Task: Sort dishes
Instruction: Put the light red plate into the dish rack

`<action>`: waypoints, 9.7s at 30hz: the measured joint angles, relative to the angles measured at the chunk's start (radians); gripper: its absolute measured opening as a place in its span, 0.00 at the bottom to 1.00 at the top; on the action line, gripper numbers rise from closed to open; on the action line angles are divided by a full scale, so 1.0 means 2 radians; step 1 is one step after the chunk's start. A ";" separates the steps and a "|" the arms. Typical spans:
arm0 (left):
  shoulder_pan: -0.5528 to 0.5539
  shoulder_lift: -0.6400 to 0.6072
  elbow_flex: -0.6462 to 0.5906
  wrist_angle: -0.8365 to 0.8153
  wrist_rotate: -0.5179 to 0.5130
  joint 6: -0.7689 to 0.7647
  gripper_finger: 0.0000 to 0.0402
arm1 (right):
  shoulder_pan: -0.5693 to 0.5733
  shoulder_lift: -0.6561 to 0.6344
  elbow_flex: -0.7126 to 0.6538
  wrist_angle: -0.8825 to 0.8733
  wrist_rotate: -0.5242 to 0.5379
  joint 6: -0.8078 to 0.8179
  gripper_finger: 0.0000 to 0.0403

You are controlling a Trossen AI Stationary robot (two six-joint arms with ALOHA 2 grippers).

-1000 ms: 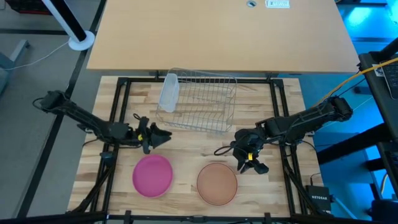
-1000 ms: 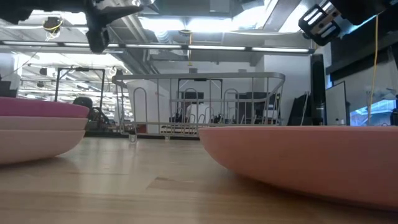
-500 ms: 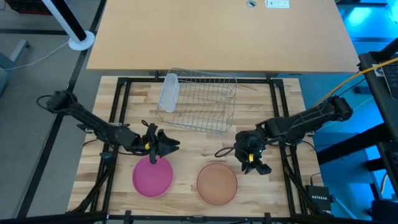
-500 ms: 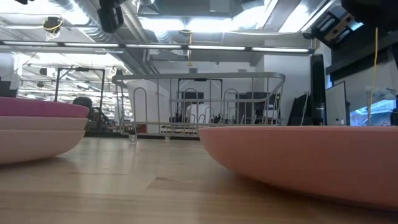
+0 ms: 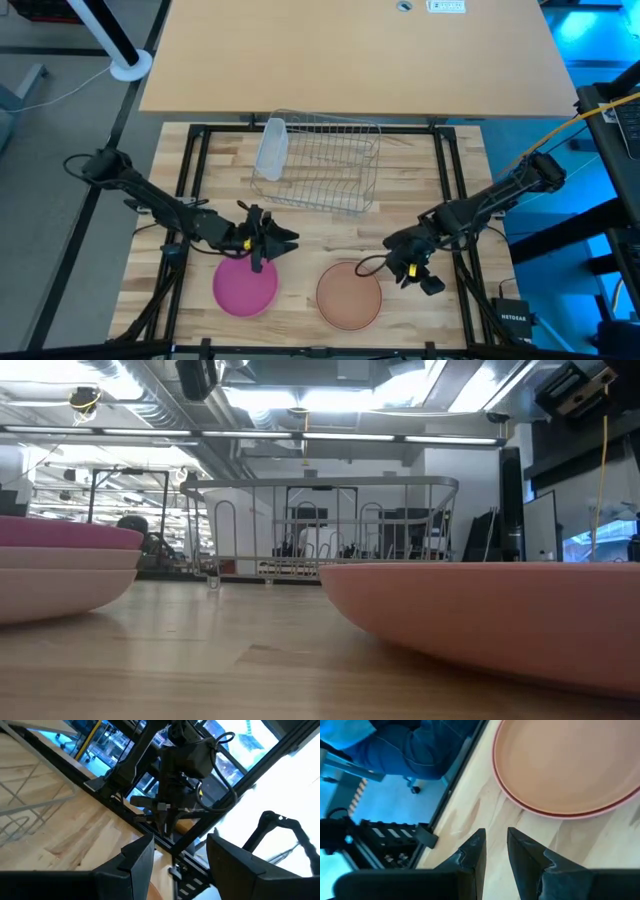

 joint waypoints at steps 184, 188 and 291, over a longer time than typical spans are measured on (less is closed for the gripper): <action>-0.038 0.370 0.290 -0.371 0.081 0.492 0.35 | 0.099 0.133 0.129 -0.015 0.309 0.266 0.21; -0.038 0.370 0.290 -0.371 0.081 0.492 0.35 | 0.098 0.133 0.129 0.008 0.318 0.243 0.21; -0.062 0.371 0.289 -0.369 0.025 0.674 0.35 | 0.098 0.212 0.048 0.077 0.298 0.243 0.21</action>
